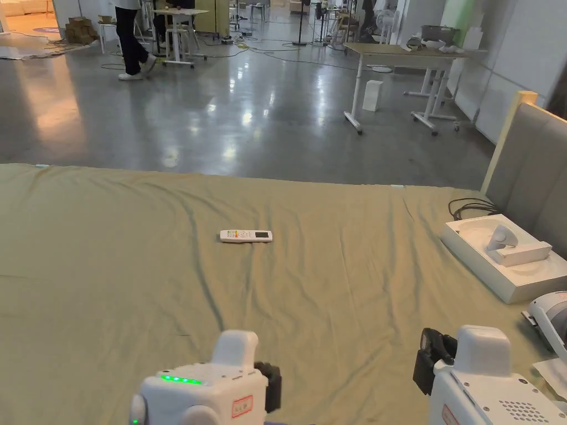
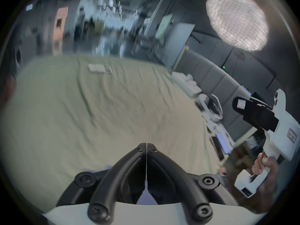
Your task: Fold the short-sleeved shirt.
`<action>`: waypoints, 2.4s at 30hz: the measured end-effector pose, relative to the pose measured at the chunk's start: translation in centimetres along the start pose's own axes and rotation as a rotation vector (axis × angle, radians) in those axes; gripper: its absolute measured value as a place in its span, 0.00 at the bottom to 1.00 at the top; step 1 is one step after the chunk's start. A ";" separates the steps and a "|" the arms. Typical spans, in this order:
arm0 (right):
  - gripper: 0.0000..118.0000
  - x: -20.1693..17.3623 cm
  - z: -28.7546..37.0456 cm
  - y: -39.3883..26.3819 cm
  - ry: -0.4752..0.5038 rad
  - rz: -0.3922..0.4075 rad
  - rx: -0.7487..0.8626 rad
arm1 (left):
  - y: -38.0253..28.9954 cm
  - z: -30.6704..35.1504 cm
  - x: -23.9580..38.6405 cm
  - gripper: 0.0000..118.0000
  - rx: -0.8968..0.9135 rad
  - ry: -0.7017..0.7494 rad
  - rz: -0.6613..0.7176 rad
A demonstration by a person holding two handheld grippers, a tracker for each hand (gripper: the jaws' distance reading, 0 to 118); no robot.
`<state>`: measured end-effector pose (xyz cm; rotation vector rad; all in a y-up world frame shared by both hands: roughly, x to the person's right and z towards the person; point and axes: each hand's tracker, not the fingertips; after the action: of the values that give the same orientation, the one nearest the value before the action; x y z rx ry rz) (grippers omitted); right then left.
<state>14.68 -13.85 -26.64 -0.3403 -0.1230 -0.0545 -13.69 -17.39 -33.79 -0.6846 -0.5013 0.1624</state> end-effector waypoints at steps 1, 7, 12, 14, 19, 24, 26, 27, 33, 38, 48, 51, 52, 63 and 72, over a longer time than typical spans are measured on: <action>0.00 -0.3 0.1 0.4 -0.001 0.004 0.024 | 0.6 1.3 -0.2 0.02 0.066 0.039 -0.044; 0.00 -2.0 0.7 2.6 -0.006 0.032 0.135 | 2.8 6.6 -0.7 0.02 0.364 0.326 -0.250; 0.00 -3.2 0.9 4.2 -0.010 0.035 0.185 | 3.7 10.1 -1.9 0.02 0.603 0.397 -0.259; 0.00 -3.6 1.0 4.6 -0.017 0.043 0.202 | 4.2 10.8 -2.7 0.02 0.607 0.391 -0.185; 0.00 -4.4 1.6 5.2 -0.019 0.059 0.220 | 3.6 10.8 -4.9 0.02 0.561 0.401 -0.123; 0.00 -5.8 2.2 2.7 0.020 0.092 0.157 | 1.7 11.3 -6.1 0.02 0.532 0.415 -0.121; 0.00 -7.1 2.1 0.5 0.040 0.118 0.097 | 1.1 11.5 -6.7 0.02 0.521 0.418 -0.118; 0.00 -7.7 2.0 -0.7 0.064 0.115 0.068 | 0.7 11.6 -6.9 0.02 0.513 0.419 -0.113; 0.00 -12.2 -0.2 -9.3 0.166 0.186 -0.134 | -1.1 12.3 -8.2 0.02 0.473 0.424 -0.100; 0.00 -14.4 -3.7 -14.1 0.161 0.248 -0.228 | -2.8 13.1 -9.1 0.02 0.439 0.434 -0.095; 0.00 -13.2 -6.5 -17.9 0.091 0.232 -0.347 | -5.7 11.4 -10.6 0.02 0.259 0.354 0.007; 0.00 -12.3 -7.0 -17.4 0.061 0.158 -0.379 | -6.1 9.8 -10.8 0.09 0.147 0.253 0.038; 0.00 -11.9 -7.1 -17.4 0.045 0.148 -0.380 | -6.3 9.2 -11.0 0.18 0.109 0.209 0.056; 0.00 -10.7 -7.0 -18.2 0.073 0.202 -0.371 | -8.8 1.9 -16.2 0.54 -0.229 -0.171 0.363; 0.00 -10.7 -6.9 -18.3 0.075 0.203 -0.369 | -10.1 -2.3 -20.9 0.54 -0.318 -0.415 0.610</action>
<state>3.46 -33.03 -28.47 -0.7168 -0.0029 0.1128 -30.87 -32.83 -36.94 -1.1130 -0.7108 0.8235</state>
